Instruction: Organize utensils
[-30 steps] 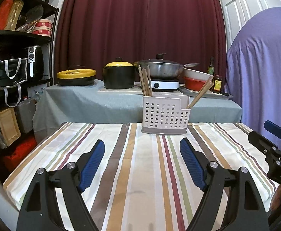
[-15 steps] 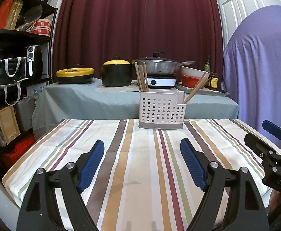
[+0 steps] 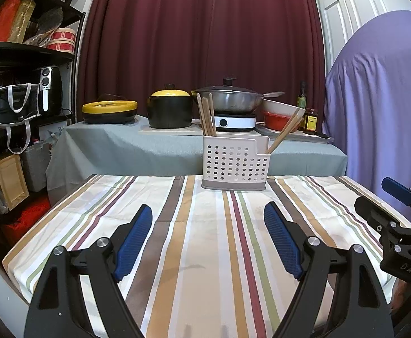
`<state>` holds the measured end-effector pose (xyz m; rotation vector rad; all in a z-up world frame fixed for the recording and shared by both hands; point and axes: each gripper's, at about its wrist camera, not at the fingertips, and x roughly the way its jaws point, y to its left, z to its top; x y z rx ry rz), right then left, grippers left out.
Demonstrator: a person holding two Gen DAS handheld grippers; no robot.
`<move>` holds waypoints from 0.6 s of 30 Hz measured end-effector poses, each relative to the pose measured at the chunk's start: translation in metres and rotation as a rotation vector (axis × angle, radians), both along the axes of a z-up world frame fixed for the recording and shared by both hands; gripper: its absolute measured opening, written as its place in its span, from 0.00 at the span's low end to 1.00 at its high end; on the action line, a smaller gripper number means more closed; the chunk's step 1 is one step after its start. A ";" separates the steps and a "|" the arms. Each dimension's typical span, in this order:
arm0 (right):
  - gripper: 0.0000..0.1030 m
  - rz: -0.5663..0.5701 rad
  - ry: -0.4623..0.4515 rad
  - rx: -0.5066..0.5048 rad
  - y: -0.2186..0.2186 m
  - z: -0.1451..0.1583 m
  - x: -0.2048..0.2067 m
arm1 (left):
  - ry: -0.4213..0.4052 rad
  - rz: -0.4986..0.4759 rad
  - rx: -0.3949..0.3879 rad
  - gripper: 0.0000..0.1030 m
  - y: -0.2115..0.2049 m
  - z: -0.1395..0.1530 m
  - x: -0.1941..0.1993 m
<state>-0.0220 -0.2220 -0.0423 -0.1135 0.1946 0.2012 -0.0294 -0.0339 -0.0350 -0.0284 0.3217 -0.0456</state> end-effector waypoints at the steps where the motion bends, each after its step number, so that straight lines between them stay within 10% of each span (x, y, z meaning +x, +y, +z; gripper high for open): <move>1: 0.83 0.000 0.000 0.001 0.000 0.000 0.000 | 0.000 -0.001 -0.001 0.77 0.000 0.000 0.000; 18: 0.83 -0.005 -0.004 0.001 -0.005 0.004 -0.001 | -0.007 0.003 0.000 0.77 -0.001 0.004 -0.004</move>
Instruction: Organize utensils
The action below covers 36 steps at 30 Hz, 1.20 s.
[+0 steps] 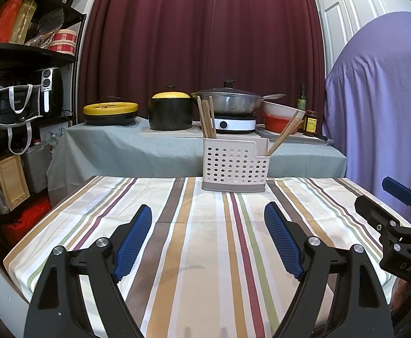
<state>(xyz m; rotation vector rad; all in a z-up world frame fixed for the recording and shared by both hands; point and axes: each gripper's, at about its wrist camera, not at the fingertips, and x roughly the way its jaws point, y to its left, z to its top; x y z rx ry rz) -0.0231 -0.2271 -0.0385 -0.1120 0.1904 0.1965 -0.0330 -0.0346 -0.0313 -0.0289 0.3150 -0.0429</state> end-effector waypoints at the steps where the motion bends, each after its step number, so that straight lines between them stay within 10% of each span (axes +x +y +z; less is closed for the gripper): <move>1: 0.83 0.000 0.000 0.000 0.000 0.000 0.000 | -0.001 0.000 -0.001 0.77 0.000 0.000 0.000; 36: 0.84 -0.007 0.014 -0.001 -0.005 -0.001 0.006 | 0.054 -0.014 -0.005 0.84 -0.002 -0.009 0.012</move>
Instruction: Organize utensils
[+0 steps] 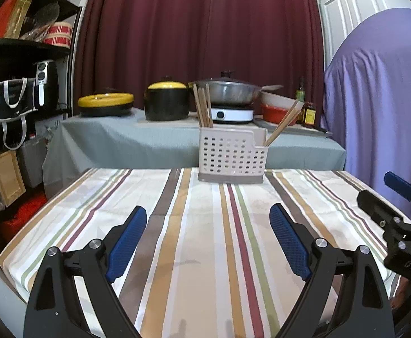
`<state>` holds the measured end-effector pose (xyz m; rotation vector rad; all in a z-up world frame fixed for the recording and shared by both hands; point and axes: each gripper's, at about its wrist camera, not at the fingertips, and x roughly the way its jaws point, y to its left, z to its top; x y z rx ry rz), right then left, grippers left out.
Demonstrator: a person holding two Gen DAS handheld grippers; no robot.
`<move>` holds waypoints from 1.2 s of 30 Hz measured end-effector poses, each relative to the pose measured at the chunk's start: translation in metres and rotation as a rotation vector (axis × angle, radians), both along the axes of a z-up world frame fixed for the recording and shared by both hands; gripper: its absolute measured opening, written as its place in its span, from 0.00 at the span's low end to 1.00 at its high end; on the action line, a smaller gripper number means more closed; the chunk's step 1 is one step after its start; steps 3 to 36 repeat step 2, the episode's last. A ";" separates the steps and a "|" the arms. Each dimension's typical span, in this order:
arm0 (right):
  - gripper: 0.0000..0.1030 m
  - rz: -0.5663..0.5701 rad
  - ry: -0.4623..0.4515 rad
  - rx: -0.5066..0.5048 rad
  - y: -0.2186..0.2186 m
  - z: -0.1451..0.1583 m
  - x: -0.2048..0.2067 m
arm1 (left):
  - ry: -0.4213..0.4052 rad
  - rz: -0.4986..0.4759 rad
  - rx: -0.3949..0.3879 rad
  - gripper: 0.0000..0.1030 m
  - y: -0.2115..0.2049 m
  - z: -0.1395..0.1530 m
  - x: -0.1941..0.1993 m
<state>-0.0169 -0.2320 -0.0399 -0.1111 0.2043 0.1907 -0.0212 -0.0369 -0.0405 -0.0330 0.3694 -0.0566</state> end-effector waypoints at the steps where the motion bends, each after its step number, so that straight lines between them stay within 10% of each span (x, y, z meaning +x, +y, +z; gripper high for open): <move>1: 0.84 -0.001 0.002 -0.001 0.001 0.000 0.001 | 0.015 -0.002 -0.002 0.84 0.001 -0.002 0.003; 36: 0.84 -0.003 0.006 -0.001 -0.001 -0.001 0.003 | 0.032 -0.006 -0.004 0.84 0.001 -0.004 0.006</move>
